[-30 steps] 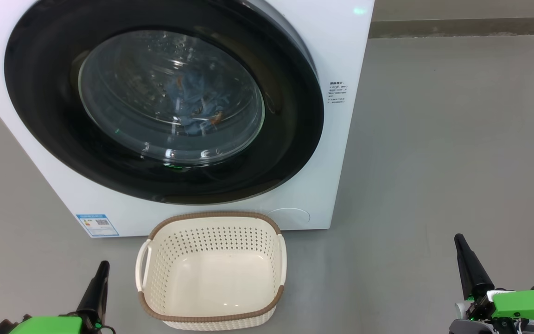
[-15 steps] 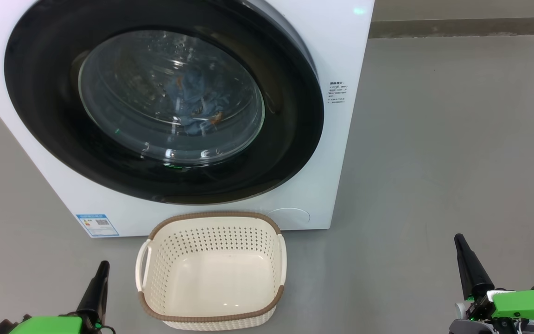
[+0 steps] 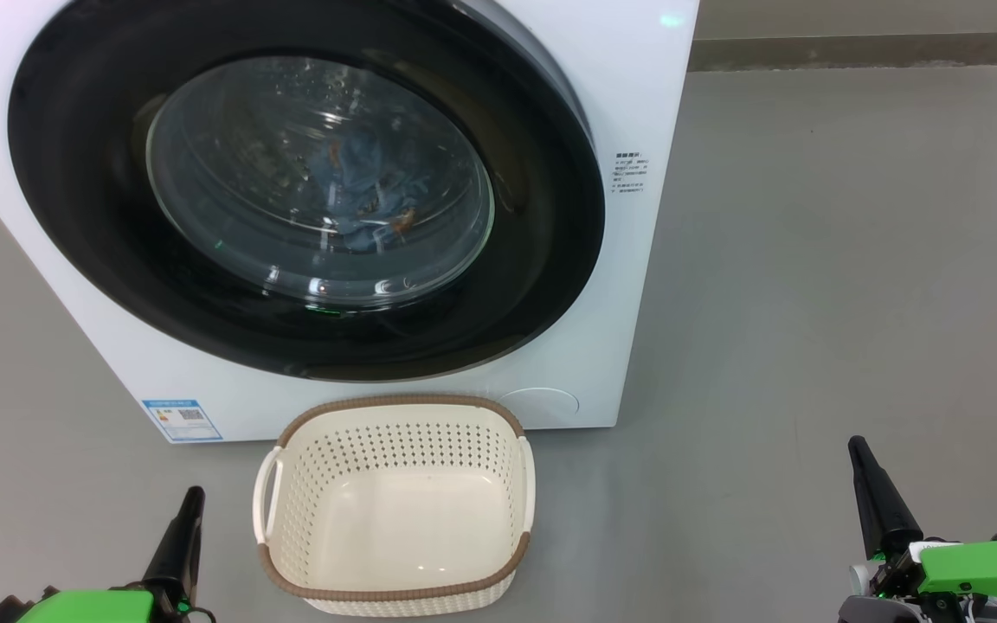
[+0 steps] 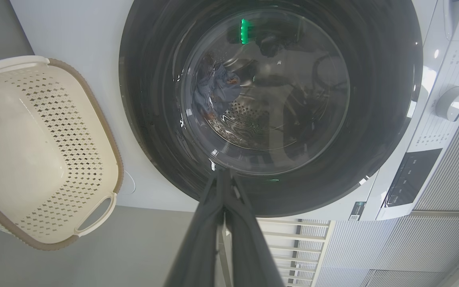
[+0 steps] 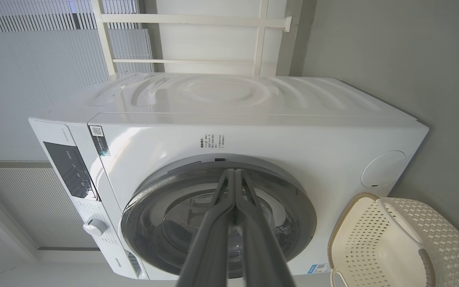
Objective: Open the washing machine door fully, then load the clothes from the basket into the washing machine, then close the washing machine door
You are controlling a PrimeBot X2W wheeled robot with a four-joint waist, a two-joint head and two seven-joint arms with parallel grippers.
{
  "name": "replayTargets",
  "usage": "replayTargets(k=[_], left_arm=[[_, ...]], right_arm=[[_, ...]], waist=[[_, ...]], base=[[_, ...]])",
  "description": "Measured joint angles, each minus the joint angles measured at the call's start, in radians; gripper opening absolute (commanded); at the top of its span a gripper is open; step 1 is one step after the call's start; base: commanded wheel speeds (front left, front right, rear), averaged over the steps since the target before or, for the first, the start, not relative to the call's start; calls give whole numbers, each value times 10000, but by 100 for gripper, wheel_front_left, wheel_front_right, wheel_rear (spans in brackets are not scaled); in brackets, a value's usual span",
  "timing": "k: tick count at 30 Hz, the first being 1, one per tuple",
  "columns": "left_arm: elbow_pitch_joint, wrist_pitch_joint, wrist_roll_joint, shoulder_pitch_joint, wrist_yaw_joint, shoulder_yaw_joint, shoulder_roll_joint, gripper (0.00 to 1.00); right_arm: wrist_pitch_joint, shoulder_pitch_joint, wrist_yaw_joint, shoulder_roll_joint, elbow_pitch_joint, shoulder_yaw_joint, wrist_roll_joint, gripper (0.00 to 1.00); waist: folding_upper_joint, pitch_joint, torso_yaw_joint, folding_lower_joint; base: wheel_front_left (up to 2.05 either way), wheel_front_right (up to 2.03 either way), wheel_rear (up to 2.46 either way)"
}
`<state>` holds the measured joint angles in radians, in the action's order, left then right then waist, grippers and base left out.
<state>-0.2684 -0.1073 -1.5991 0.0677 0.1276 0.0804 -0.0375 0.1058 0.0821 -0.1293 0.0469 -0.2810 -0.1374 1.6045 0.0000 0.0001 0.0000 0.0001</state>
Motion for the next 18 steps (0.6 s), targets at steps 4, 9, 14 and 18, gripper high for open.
replayTargets(k=[4, 9, 14, 18], left_arm=[[0, 0, 0, 0, 0, 0, 0, 0], [0, 0, 0, 0, 0, 0, 2, 0], [0, 0, 0, 0, 0, 0, 2, 0], [0, 0, 0, 0, 0, 0, 2, 0]], right_arm=[[0, 0, 0, 0, 0, 0, 0, 0], [0, 0, 0, 0, 0, 0, 0, 0], [0, 0, 0, 0, 0, 0, 0, 0], [0, 0, 0, 0, 0, 0, 0, 0]], waist=[[0, 0, 0, -1], [0, 0, 0, 0], [0, 0, 0, 0], [0, 0, 0, 0]], base=[[0, 0, 0], [0, 0, 0], [0, 0, 0], [0, 0, 0]])
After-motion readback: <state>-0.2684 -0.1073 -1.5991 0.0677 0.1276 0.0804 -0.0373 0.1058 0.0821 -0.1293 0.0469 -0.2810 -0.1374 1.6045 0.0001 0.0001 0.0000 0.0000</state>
